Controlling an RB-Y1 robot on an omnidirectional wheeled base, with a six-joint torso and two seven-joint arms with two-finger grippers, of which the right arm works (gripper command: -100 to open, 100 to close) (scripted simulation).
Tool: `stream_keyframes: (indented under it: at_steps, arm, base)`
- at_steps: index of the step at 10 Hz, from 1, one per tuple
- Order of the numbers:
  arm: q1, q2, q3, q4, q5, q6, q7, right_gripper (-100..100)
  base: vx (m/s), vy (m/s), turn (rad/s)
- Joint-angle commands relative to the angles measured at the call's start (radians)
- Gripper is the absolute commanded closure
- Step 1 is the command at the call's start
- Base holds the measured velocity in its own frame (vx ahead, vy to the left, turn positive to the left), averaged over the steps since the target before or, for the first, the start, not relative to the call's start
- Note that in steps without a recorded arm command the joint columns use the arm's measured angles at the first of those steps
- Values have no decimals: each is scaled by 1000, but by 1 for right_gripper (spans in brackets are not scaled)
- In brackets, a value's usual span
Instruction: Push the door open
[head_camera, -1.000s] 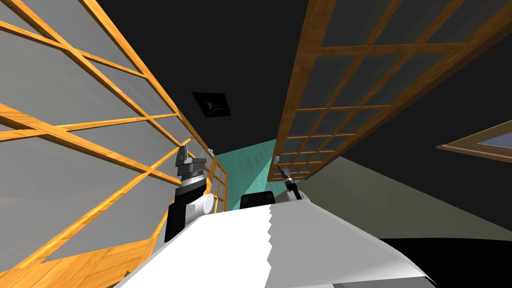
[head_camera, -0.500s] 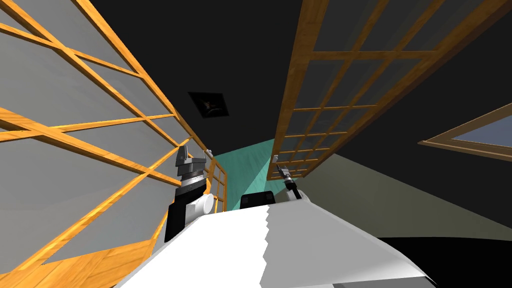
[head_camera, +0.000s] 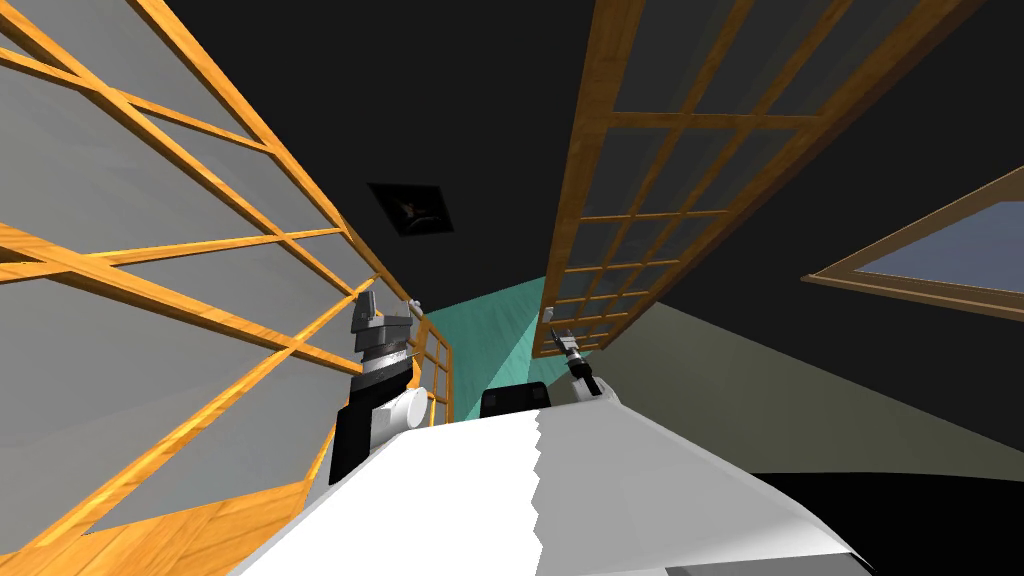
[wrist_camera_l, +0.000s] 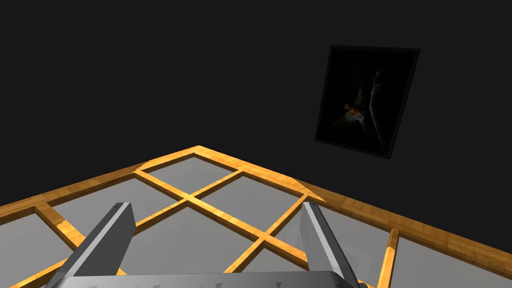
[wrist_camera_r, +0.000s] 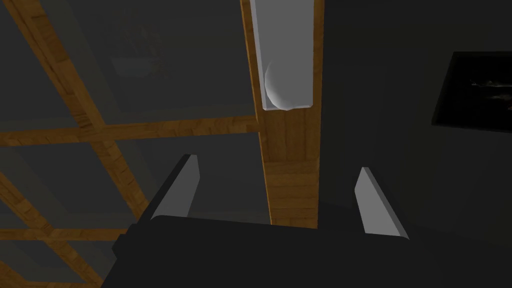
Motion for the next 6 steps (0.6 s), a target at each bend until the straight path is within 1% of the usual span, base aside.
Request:
stream_keyframes:
  at_steps: [1,4,5,6]
  arm:
    - [-9,-2,2,10,12,1,43,-100]
    - [-20,-4,7,19,31,5,103,-100]
    - [-20,-3,5,21,26,2,88,-100]
    - [-23,0,2,25,26,3,97,-100]
  base:
    - [-46,27,-84]
    - [-34,22,-65]
    - [-15,11,-13]
    - [103,4,32]
